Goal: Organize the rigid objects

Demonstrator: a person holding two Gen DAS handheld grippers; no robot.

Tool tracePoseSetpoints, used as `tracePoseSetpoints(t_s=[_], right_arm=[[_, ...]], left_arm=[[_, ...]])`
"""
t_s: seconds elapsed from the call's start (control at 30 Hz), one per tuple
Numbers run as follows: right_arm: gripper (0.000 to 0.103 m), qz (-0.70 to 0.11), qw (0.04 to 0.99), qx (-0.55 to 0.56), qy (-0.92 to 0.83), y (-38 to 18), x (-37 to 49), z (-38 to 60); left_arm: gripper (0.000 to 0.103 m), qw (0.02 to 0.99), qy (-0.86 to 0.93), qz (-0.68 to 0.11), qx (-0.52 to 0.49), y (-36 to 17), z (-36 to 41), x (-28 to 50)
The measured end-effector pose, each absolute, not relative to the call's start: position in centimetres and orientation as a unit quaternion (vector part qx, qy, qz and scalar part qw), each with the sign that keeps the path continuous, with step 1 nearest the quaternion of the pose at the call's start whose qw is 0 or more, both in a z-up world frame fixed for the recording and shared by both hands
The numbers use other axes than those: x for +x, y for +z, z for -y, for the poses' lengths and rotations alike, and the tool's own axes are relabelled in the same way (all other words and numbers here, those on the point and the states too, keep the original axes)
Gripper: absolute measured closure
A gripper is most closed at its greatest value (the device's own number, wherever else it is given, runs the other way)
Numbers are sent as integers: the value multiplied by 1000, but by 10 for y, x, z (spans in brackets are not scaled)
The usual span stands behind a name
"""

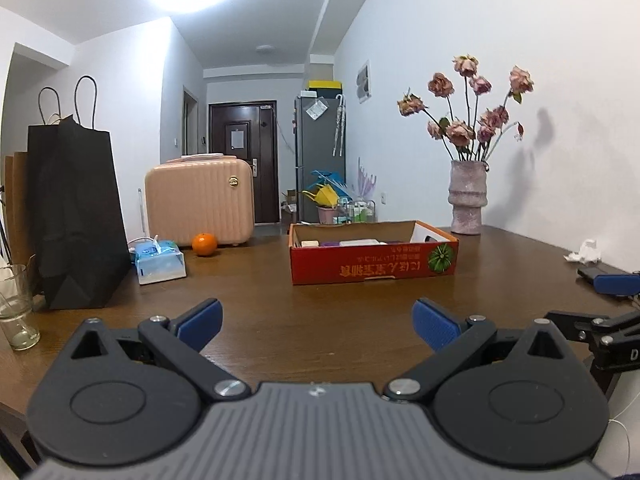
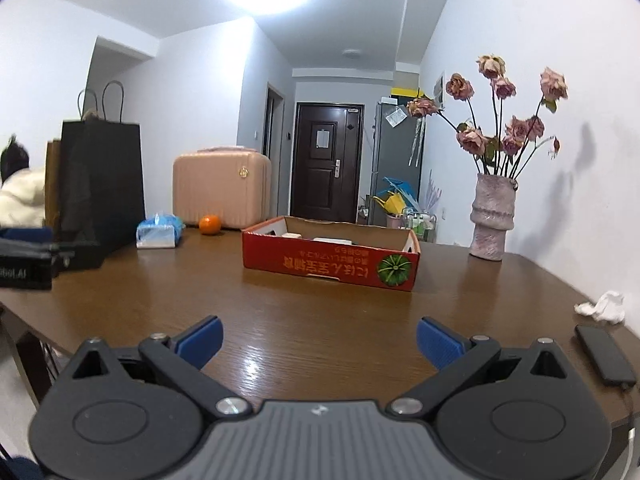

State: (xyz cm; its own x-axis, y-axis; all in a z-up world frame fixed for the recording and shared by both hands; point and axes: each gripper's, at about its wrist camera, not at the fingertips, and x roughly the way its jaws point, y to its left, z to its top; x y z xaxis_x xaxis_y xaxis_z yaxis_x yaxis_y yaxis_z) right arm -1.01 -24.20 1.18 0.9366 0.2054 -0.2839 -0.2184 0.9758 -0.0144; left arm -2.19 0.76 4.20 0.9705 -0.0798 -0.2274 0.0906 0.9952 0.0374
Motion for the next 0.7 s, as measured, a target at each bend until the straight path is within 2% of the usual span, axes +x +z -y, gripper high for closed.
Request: tracePoseSetpoints(t_s=[0.7], right_arm=[[0,-123,989,1,81,14,-12,254]], left_arm=[[0,993,-28,-118,13,41,-11,-19]])
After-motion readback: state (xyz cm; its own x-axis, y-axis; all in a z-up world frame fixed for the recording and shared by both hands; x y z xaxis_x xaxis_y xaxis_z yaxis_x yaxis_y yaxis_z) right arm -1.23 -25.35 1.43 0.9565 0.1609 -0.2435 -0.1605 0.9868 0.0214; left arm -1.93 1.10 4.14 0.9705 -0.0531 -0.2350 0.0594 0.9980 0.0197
